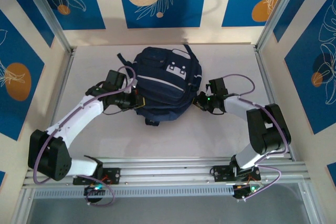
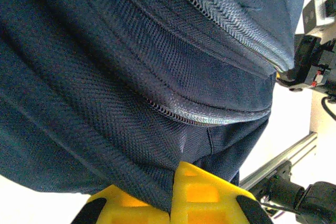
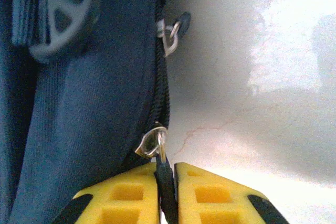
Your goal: Pack the student bag
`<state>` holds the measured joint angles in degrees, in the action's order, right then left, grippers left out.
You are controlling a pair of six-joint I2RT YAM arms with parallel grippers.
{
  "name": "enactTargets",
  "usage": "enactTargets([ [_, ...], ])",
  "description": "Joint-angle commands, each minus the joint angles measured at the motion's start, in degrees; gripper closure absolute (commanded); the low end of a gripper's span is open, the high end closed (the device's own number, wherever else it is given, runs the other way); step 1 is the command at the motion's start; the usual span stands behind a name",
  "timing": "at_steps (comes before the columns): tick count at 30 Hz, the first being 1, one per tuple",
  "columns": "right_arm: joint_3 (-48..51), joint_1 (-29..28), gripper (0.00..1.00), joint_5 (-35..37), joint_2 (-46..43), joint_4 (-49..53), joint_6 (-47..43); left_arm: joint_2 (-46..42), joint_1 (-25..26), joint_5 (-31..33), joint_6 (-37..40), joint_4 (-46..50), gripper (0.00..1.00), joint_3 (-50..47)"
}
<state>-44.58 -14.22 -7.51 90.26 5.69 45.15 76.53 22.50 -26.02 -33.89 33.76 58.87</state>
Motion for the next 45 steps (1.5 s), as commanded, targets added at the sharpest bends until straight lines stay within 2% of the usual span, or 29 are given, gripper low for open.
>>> enactTargets([
  [1,-2.14,3.10,0.78,8.21,1.00,0.36,2.14,-4.06,-1.55,-2.91,3.04,4.57,1.00,-0.31],
  [6,-0.35,4.38,0.75,12.72,-1.34,-0.66,2.89,-5.13,-1.51,-3.72,3.39,4.88,1.00,-1.27],
  [9,-0.80,6.07,0.74,11.11,-0.86,-1.34,3.04,-6.33,-1.48,-3.89,3.01,4.75,1.00,-2.30],
  [12,-2.04,5.61,0.64,11.61,-0.92,1.11,2.62,-6.66,-1.34,-5.27,1.59,3.09,1.00,-3.99],
  [18,2.37,-0.17,0.55,23.32,-13.41,1.12,-0.03,-7.36,1.23,-5.45,-0.40,-0.48,1.00,-7.39],
  [22,1.64,-4.25,0.41,31.61,-21.89,5.09,-3.57,-8.32,3.03,-4.16,-0.65,-0.38,1.00,-8.96],
  [24,0.66,-6.34,0.37,34.39,-25.39,6.97,-5.65,-8.81,4.32,-3.91,-0.80,-0.46,1.00,-9.75],
  [27,-0.07,-9.94,0.38,37.04,-30.45,7.77,-9.92,-8.77,7.26,-4.19,-1.19,-2.09,1.00,-11.37],
  [30,0.22,-12.29,0.39,37.33,-34.53,7.27,-12.52,-7.36,11.47,-2.52,-1.41,-2.73,1.00,-12.11],
  [37,0.31,-12.33,0.40,33.61,-37.52,9.45,-12.90,-2.85,19.81,1.07,1.07,-1.55,1.00,-10.56],
  [45,2.85,-12.33,0.40,31.05,-37.76,8.65,-14.02,-3.78,20.83,7.81,4.22,3.65,1.00,-11.11],
])
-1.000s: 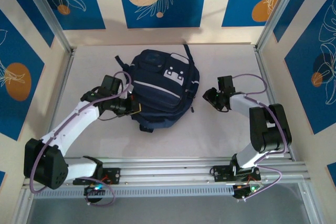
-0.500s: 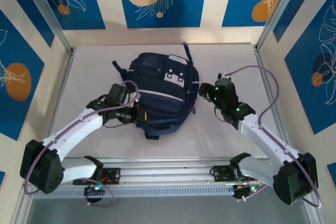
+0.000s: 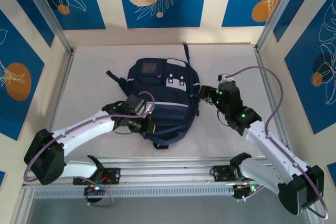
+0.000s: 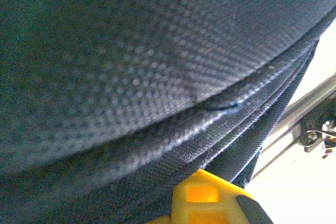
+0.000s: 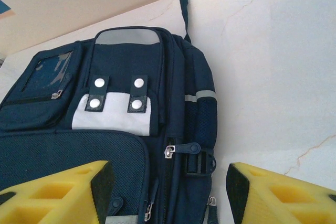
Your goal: Pack the student bag
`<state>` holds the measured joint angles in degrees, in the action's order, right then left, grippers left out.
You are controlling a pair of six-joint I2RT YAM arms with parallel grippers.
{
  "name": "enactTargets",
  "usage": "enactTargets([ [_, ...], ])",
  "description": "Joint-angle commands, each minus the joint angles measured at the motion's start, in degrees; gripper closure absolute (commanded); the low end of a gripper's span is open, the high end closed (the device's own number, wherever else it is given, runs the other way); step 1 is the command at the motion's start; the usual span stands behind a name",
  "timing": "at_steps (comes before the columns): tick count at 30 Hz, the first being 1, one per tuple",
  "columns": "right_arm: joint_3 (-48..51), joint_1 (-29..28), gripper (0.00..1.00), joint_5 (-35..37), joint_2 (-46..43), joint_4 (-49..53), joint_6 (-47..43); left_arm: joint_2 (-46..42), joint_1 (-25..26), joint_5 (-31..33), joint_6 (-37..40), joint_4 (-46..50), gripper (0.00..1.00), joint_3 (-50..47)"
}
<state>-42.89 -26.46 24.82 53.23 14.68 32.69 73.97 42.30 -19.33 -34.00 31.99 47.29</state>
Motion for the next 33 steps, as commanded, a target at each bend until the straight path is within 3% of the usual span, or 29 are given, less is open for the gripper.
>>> enactTargets([
  [1,1.35,-0.09,0.40,-1.34,-0.17,-0.35,-1.49,-1.57,0.94,2.18,4.57,5.72,1.00,0.60],
  [2,1.49,-0.09,0.41,-1.36,0.50,-0.28,-1.49,-1.96,0.89,2.70,4.47,5.73,0.97,0.61],
  [4,0.92,-0.09,0.40,-1.23,2.37,0.53,-1.57,-2.05,0.74,1.76,4.27,5.14,0.74,1.13],
  [8,-0.22,-0.01,0.39,0.88,4.25,2.11,-1.44,-4.08,0.05,4.05,7.86,9.65,0.52,5.79],
  [9,-0.58,0.01,0.38,1.42,4.01,2.27,-1.56,-6.58,-0.58,2.75,9.67,8.66,0.22,5.97],
  [10,-0.83,-0.04,0.37,1.43,3.50,2.02,-2.62,-8.92,-1.50,3.18,10.45,7.94,0.00,6.42],
  [12,-0.70,-0.17,0.34,1.09,1.87,0.38,-5.31,-12.36,-4.20,5.02,11.98,7.60,0.00,8.33],
  [13,-0.89,-0.17,0.07,0.84,0.78,-0.10,-5.97,-13.68,-6.02,5.87,12.92,6.87,0.00,9.34],
  [14,-1.14,-0.05,0.00,-0.13,-0.15,-0.66,-6.61,-14.66,-7.30,7.53,13.47,6.30,0.00,10.51],
  [17,-2.76,0.27,0.01,-5.09,-2.19,-3.15,-10.79,-15.59,-10.99,15.32,15.87,4.28,0.00,14.23],
  [19,-4.47,0.35,0.00,-2.20,-2.45,-3.35,-10.37,-16.43,-12.93,26.00,13.96,3.78,0.00,15.34],
  [20,-4.96,0.44,0.00,-0.79,-2.51,-3.38,-10.65,-18.01,-13.87,27.66,14.40,1.96,0.00,14.29],
  [21,-5.32,0.76,0.00,0.40,-2.43,-3.78,-11.56,-20.47,-14.92,29.57,15.30,-0.97,0.00,12.05],
  [23,-5.45,2.09,0.00,-0.14,-2.21,-5.36,-15.88,-25.00,-16.01,39.78,16.55,-6.97,0.00,6.23],
  [26,-6.75,4.77,0.00,-3.56,-1.56,-5.33,-17.66,-28.80,-17.55,51.41,25.59,-23.73,0.00,-6.76],
  [28,-6.77,6.94,0.00,-6.90,-1.66,-6.41,-15.53,-28.81,-20.57,49.90,32.33,-38.09,0.00,-15.98],
  [30,-6.65,8.59,0.00,-9.93,-2.16,-9.52,-18.66,-28.18,-24.84,40.44,37.79,-49.82,0.00,-23.26],
  [33,-6.47,9.64,0.00,-3.84,-2.04,-12.51,-20.70,-23.06,-31.82,37.51,34.19,-52.62,0.00,-25.18],
])
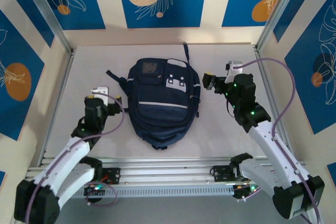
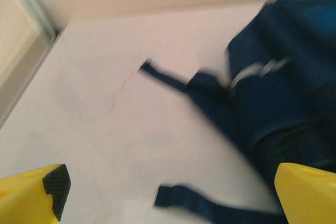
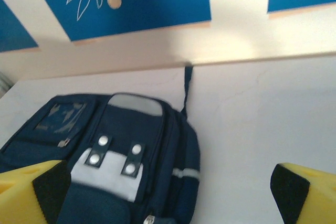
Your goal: Pack the student bag
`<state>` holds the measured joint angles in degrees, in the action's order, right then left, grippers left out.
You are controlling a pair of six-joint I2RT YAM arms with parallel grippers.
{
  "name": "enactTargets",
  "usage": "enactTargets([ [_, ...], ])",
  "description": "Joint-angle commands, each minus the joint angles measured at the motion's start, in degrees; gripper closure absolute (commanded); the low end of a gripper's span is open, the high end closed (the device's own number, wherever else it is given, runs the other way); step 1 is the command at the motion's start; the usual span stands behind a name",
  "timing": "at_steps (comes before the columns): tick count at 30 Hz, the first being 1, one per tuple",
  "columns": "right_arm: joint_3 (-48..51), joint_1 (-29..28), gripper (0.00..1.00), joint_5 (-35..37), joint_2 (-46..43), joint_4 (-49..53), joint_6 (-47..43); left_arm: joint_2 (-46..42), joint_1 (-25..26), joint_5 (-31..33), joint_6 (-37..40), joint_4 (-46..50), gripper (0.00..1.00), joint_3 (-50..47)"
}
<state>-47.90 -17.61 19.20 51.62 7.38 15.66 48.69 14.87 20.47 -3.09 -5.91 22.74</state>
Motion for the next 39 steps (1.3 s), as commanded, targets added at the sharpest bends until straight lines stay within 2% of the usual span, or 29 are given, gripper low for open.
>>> enactTargets([
  [1,-1.12,1.70,0.00,1.81,-0.33,-6.04,-4.45,4.77,-6.57,-2.38,0.58,-14.93,0.00,-0.92],
  [3,0.16,2.72,0.01,0.59,0.18,-7.35,-7.67,9.10,-9.73,-3.78,-3.19,-16.06,0.00,-1.81],
  [5,2.63,3.22,0.00,0.34,1.21,-9.16,-10.63,13.61,-10.72,-4.26,-2.82,-19.01,0.00,-2.42],
  [9,12.94,7.22,0.00,-7.00,3.50,-21.15,-13.37,24.42,-11.31,1.91,-9.75,-29.92,0.00,-3.73],
  [10,16.02,8.28,0.00,-9.29,4.48,-25.45,-12.77,25.06,-11.44,0.18,-9.09,-25.74,0.00,-1.41],
  [12,19.51,9.39,0.01,-8.10,7.05,-30.03,-11.80,28.35,-11.38,-5.16,-2.97,-27.56,0.00,0.89],
  [14,20.64,11.16,0.00,-5.01,10.33,-29.49,-11.13,30.46,-11.09,-8.09,1.33,-33.03,0.00,0.30],
  [16,22.54,13.12,0.01,-3.19,12.40,-30.45,-9.91,33.44,-11.18,-7.24,0.99,-44.42,0.00,-4.26],
  [19,26.51,16.56,0.01,-6.24,13.27,-37.05,-8.83,40.35,-11.80,-12.53,2.57,-53.93,0.00,-4.84],
  [21,28.40,19.38,0.00,-10.11,16.08,-43.41,-7.16,38.70,-11.65,-12.47,2.59,-43.20,0.00,-1.12],
  [22,29.28,20.52,0.00,-12.58,17.73,-46.38,-7.68,39.76,-11.54,-12.38,2.82,-46.53,0.00,-1.76],
  [25,30.69,23.82,0.01,-15.48,24.65,-55.08,-2.29,39.51,-11.36,-12.06,3.09,-45.40,0.00,-1.43],
  [28,32.68,22.69,0.01,-19.34,33.18,-66.57,-5.38,39.27,-11.12,-11.86,3.09,-44.17,0.00,-1.13],
  [29,32.25,21.55,0.00,-16.76,37.00,-71.32,-5.09,39.53,-10.97,-11.61,3.25,-44.58,0.00,-1.12],
  [30,30.64,20.98,0.01,-17.19,36.09,-67.26,-6.04,39.38,-10.90,-11.53,3.35,-43.92,0.00,-0.87],
  [31,27.48,20.30,0.01,-16.81,34.08,-57.04,-7.44,39.52,-10.75,-11.30,3.61,-43.98,0.00,-0.81],
  [33,24.55,16.98,0.01,-11.32,36.32,-55.86,-9.40,39.55,-10.08,-10.49,4.05,-43.67,0.00,-0.56],
  [34,23.93,17.25,0.00,-12.07,35.62,-53.11,-9.40,39.48,-10.04,-10.52,3.97,-43.60,0.00,-0.59],
  [39,24.14,17.25,0.00,-11.99,35.83,-53.86,-9.51,39.60,-10.04,-10.43,4.06,-43.46,0.00,-0.44],
])
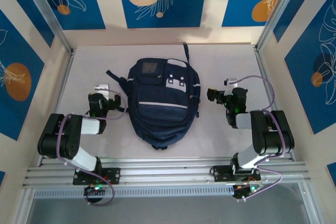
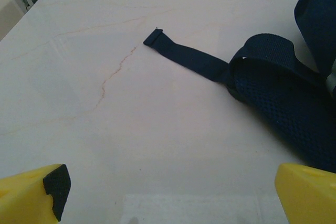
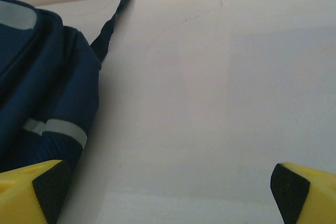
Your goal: Pack the student bag
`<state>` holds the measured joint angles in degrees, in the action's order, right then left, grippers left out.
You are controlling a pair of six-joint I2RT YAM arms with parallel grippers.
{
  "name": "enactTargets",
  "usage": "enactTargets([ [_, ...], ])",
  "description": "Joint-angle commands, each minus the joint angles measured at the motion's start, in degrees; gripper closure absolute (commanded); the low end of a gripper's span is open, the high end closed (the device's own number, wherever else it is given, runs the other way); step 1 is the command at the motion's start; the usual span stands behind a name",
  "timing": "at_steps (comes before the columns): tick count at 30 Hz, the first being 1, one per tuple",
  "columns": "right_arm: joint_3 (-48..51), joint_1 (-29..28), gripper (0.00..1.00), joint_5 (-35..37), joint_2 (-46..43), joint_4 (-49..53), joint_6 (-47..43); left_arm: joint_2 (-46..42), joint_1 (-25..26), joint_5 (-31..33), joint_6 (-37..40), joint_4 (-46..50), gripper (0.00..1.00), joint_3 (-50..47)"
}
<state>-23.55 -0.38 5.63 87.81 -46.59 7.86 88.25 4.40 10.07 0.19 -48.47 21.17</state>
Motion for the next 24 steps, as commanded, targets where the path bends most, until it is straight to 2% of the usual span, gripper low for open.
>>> enactTargets([
  [1,-0.10,-0.05,0.01,1.71,-0.21,-0.48,-1.79,0.08,0.49,0.04,0.87,-0.92,0.00,1.16],
  [9,0.20,-0.97,0.00,2.82,-0.60,-0.70,-2.46,-0.14,1.33,1.03,1.39,-1.52,0.00,0.74],
  [12,-0.18,0.28,0.00,0.12,-0.62,0.20,-1.91,-0.18,1.66,1.43,1.62,-1.70,0.00,0.65],
  [24,-0.13,0.30,0.00,0.17,-0.63,0.12,-1.97,-0.26,1.31,0.75,1.48,-1.47,0.00,0.72],
])
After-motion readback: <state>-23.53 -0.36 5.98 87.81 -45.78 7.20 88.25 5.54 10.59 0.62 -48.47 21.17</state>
